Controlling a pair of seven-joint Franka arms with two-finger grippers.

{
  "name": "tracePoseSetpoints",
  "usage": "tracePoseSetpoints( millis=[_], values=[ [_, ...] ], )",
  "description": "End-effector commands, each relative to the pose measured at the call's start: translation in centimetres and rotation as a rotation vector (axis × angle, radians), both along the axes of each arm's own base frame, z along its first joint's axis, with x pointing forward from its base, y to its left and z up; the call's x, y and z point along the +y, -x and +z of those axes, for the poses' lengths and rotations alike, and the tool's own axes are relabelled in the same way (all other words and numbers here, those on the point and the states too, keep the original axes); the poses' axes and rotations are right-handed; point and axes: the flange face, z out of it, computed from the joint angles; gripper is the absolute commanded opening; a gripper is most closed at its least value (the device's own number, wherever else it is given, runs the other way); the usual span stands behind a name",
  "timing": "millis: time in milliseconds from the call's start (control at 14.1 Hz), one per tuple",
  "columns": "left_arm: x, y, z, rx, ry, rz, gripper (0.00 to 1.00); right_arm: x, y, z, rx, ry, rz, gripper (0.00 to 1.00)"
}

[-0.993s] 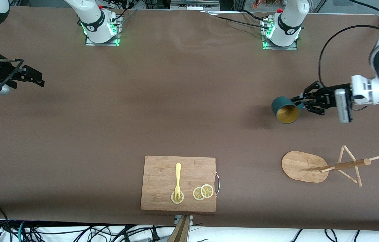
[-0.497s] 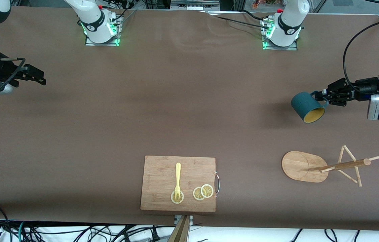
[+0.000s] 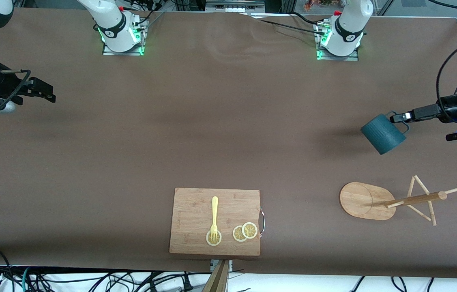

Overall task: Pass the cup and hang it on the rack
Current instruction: 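Lift the mug by its handle with the left gripper toward the rack, then lower the mug handle onto a rack peg with the left gripper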

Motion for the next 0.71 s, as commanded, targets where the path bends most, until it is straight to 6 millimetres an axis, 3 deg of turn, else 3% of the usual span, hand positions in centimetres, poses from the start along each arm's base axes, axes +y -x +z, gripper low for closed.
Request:
tracePoseSetpoints(
  millis=[0, 142, 355, 639],
  values=[
    [2.3, -0.4, -2.2, 0.064, 0.123, 0.075, 0.00, 0.3, 0.3, 0.9, 0.003, -0.013, -0.008, 1.00],
    [3.3, -1.2, -4.6, 0.068, 0.216, 0.148, 0.00, 0.3, 0.3, 0.9, 0.003, -0.013, -0.008, 1.00],
    [3.7, -4.3, -4.5, 0.022, 0.237, 0.166, 0.00, 0.3, 0.3, 0.9, 0.003, -0.013, -0.008, 1.00],
    [3.6, -6.2, -5.8, 0.005, 0.281, 0.194, 0.00, 0.4, 0.2, 0.8, 0.006, -0.026, -0.010, 1.00]
  ],
)
